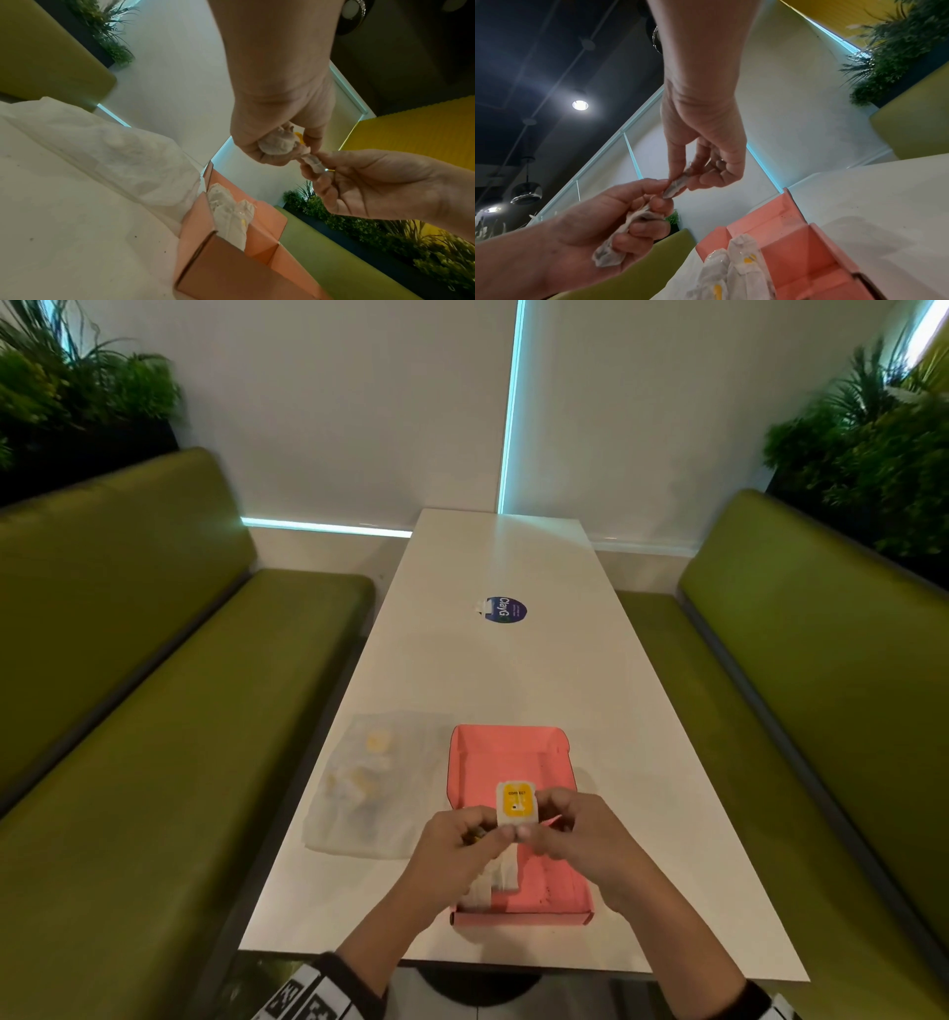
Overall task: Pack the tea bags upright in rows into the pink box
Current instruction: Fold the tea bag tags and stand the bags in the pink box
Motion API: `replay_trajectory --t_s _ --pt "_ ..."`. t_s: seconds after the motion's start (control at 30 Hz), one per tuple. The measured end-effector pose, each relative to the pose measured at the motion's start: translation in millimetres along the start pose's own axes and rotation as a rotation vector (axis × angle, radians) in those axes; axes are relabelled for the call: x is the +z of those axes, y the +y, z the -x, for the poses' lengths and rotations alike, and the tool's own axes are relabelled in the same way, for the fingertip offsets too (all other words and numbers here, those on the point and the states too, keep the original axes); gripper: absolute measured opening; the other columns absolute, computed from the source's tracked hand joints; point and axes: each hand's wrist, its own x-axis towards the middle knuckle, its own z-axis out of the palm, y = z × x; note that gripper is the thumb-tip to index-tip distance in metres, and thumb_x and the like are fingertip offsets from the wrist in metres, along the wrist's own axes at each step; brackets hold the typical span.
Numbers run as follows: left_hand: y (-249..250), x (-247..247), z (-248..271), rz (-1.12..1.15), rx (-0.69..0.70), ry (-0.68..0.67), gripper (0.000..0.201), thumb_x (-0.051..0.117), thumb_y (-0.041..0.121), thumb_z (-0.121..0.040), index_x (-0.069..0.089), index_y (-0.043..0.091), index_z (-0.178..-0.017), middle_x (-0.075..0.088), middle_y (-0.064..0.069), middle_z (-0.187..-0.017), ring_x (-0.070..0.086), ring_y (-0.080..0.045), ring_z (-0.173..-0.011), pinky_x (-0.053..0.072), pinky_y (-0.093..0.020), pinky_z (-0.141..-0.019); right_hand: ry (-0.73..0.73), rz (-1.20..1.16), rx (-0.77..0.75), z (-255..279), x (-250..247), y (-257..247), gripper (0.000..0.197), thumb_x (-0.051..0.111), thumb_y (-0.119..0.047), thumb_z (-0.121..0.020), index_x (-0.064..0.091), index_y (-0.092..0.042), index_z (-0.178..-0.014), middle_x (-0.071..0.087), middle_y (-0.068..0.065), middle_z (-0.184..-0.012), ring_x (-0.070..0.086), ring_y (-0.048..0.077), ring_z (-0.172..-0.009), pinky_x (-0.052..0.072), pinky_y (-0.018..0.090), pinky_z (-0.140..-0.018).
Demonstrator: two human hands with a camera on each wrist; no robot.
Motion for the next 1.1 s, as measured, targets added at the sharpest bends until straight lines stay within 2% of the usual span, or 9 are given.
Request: replay_trajectory --t_s 0.17,0.27,0.33,0.47,0.57,0.73,0.87,1.0,1.1 --pt "-15 -6 -4 -0.138 -0.014 0.105 0.018 0.064 0.029 -0.087 0.068 0.025 -0.104 0.064 0.009 -0.077 0.061 -0.009 -0.073 0.049 -0.015 -0.066 0.094 0.026 0.027 -8 2 12 0.017 0.081 -0.017 -0.071 0.067 -0.012 -0.080 0.063 -0.002 -0.071 0.056 0.009 -0.062 0.045 0.020 -0.059" --pt "-28 -15 -5 -0.309 -0.090 0.183 0.038 0.068 0.037 -0.083 0.054 0.030 -0.118 0.059 0.007 -0.077 0.059 -0.008 -0.074 0.047 -0.018 -0.067 0.114 0.103 0.110 -10 -1 25 0.023 0.082 -0.019 -0.069 0.065 -0.008 -0.078 0.062 0.000 -0.066 0.055 0.009 -0.053 0.046 0.021 -0.056" --pt "-34 -18 -3 -0.401 -0.174 0.125 0.056 0.070 0.036 -0.081 0.040 0.032 -0.128 0.059 0.004 -0.080 0.059 -0.011 -0.075 0.048 -0.021 -0.065 0.092 0.257 0.144 -12 -1 34 0.022 0.081 -0.023 -0.071 0.062 -0.012 -0.073 0.064 0.002 -0.064 0.058 0.010 -0.051 0.049 0.021 -0.054" --pt "-42 -15 3 -0.500 -0.271 -0.001 0.073 0.067 0.028 -0.082 0.022 0.027 -0.139 0.056 0.005 -0.092 0.058 -0.013 -0.080 0.052 -0.025 -0.065 -0.047 0.562 0.170 -20 11 48 0.021 0.075 -0.034 -0.073 0.060 -0.020 -0.071 0.068 0.005 -0.080 0.063 0.018 -0.072 0.052 0.032 -0.072" --pt "-47 -12 5 -0.498 -0.280 -0.004 0.077 0.069 0.028 -0.080 0.020 0.026 -0.140 0.055 0.004 -0.094 0.059 -0.015 -0.088 0.053 -0.029 -0.081 -0.123 0.556 0.224 -26 23 53 0.016 0.072 -0.028 -0.077 0.061 -0.018 -0.070 0.062 0.001 -0.077 0.056 0.015 -0.070 0.045 0.024 -0.063" --pt "-47 -12 7 -0.506 -0.283 0.002 0.072 0.069 0.024 -0.081 0.025 0.025 -0.138 0.053 0.003 -0.103 0.051 -0.012 -0.091 0.046 -0.025 -0.083 -0.083 0.576 0.282 -37 37 67 0.024 0.067 -0.021 -0.081 0.070 -0.006 -0.098 0.069 0.006 -0.093 0.065 0.020 -0.089 0.053 0.029 -0.079" --pt "-49 -12 7 -0.522 -0.291 -0.005 0.068 0.067 0.023 -0.081 0.028 0.025 -0.137 0.056 0.003 -0.107 0.052 -0.012 -0.091 0.048 -0.026 -0.083 -0.013 0.540 0.278 -38 39 65 0.018 0.069 -0.028 -0.078 0.054 -0.020 -0.083 0.059 -0.004 -0.082 0.058 0.015 -0.078 0.052 0.027 -0.076" --pt "-50 -11 7 -0.521 -0.293 0.006 0.067 0.066 0.025 -0.082 0.028 0.026 -0.137 0.059 0.000 -0.115 0.054 -0.014 -0.091 0.049 -0.027 -0.083 0.023 0.536 0.279 -39 39 69 0.050 0.073 -0.032 -0.074 0.030 -0.018 -0.095 0.039 -0.010 -0.073 0.036 0.003 -0.062 0.039 0.017 -0.058" --pt "-48 -10 6 -0.522 -0.286 0.006 0.064 0.065 0.028 -0.084 0.029 0.025 -0.137 0.059 -0.001 -0.120 0.058 -0.018 -0.102 0.049 -0.030 -0.088 -0.028 0.574 0.232 -36 43 70 0.029 0.068 -0.024 -0.083 0.039 -0.022 -0.082 0.044 -0.010 -0.075 0.038 0.001 -0.062 0.037 0.012 -0.054"
